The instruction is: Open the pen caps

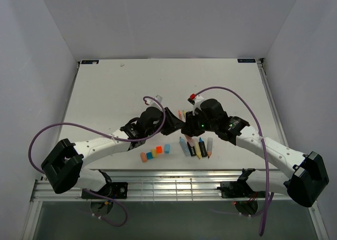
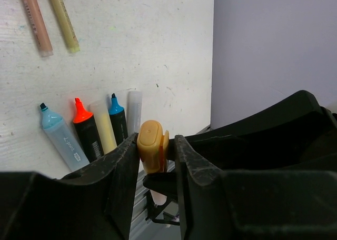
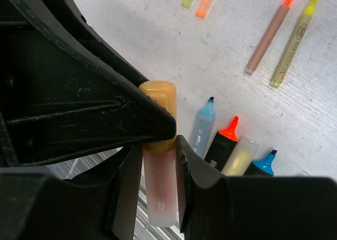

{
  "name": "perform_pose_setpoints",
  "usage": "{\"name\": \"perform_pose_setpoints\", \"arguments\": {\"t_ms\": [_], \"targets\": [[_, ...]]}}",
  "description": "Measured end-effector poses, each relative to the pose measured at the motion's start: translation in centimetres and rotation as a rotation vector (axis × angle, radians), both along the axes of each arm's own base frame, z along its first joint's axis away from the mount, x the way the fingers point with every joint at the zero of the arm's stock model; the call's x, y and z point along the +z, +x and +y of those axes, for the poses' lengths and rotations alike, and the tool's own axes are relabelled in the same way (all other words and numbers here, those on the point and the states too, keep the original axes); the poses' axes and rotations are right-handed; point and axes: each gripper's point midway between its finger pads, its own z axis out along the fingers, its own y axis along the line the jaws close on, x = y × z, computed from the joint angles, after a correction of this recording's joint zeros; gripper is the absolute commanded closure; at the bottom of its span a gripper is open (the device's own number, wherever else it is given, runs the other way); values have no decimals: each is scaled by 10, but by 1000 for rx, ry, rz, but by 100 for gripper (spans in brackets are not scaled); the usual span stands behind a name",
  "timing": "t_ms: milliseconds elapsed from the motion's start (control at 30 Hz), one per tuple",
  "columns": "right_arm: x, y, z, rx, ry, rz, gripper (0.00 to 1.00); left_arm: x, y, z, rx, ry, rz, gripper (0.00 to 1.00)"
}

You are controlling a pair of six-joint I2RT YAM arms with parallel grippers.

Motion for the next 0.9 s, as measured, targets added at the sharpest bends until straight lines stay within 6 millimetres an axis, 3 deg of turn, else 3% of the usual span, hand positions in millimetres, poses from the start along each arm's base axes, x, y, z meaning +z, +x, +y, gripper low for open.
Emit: {"name": "perform_pose_setpoints", "arguments": {"t_ms": [167, 233, 267, 300, 400, 567, 767, 867, 900], "targets": [[1, 0, 1, -3, 4, 3, 92, -2, -1, -1, -1, 1, 3, 82], [1, 0, 1, -4, 4, 3, 92, -1, -1, -1, -2, 0, 1, 87], [1, 0, 1, -3, 4, 3, 87, -1, -1, -1, -2, 0, 1, 88], [1, 0, 1, -3, 4, 3, 72, -1, -1, -1, -2, 0, 1, 92], [0, 0, 1, -3, 3, 4, 55, -2, -1, -1, -2, 1, 1, 100], [1, -4, 2, 13, 5, 2, 45, -2, -2, 1, -1, -6, -6, 100], [-5, -11, -3, 17, 6, 3, 49, -1, -5, 0, -7, -7, -5, 100], [-9, -13, -5, 18, 1, 9, 56, -1, -5, 0, -6, -10, -3, 100], [-9, -13, -5, 19, 1, 10, 63, 0, -5, 0, -6, -12, -5, 100]]}}
